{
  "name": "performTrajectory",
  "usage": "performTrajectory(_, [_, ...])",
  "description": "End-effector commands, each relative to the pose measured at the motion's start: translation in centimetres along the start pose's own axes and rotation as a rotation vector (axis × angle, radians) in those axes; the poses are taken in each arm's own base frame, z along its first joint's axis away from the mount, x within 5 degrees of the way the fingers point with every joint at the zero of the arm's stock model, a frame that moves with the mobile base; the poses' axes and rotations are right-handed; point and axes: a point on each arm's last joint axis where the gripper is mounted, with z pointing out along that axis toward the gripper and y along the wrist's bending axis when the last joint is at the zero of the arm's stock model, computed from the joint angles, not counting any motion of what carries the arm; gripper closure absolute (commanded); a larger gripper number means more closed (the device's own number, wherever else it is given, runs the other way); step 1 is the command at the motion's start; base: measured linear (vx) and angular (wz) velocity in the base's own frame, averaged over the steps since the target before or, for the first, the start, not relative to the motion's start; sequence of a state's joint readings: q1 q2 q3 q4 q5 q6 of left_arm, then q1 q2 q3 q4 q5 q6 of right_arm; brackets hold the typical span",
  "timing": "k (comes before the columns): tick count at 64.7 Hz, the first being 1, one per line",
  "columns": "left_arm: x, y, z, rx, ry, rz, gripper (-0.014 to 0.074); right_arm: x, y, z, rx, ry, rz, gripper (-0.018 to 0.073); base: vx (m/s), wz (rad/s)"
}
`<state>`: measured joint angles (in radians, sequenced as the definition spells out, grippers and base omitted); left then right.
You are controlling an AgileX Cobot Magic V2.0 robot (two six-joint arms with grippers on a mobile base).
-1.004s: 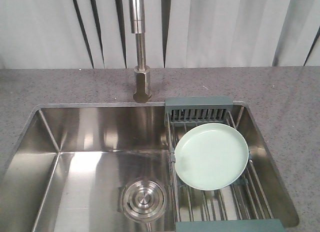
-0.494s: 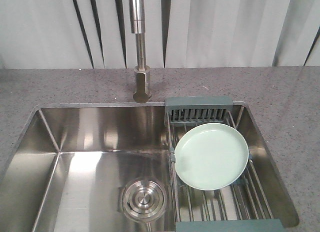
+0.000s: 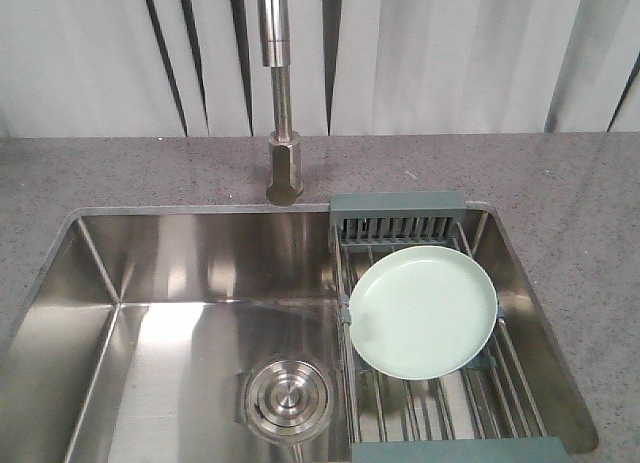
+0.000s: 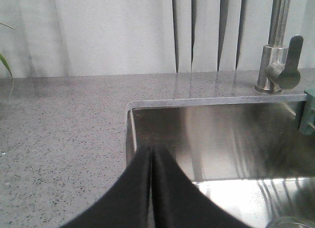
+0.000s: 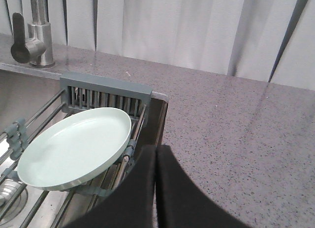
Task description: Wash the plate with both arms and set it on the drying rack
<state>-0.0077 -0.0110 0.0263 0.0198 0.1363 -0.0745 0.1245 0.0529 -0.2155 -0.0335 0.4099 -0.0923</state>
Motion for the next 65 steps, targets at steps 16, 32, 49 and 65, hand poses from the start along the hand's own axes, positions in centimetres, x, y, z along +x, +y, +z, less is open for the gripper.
performTrajectory(16, [-0.2,0.0,-0.1,0.004,-0.073,-0.012,0.0598,1.6,0.3,1.5,0.021,-0.233,0.061,0.0569,0.0,0.0])
performTrajectory(32, [-0.2,0.0,0.0,0.004,-0.073,-0.012,0.0598,4.0,0.2,1.7,0.083,-0.258,0.112,0.0569,0.0,0.0])
performTrajectory(49, [-0.2,0.0,0.0,0.004,-0.073,-0.012,0.0598,4.2,0.2,1.6,0.087,-0.25,0.07,0.0569,0.0,0.0])
performTrajectory(65, [-0.2,0.0,0.0,0.004,-0.073,-0.012,0.0598,4.2,0.2,1.6,0.088,-0.25,0.066,0.0569,0.0,0.0])
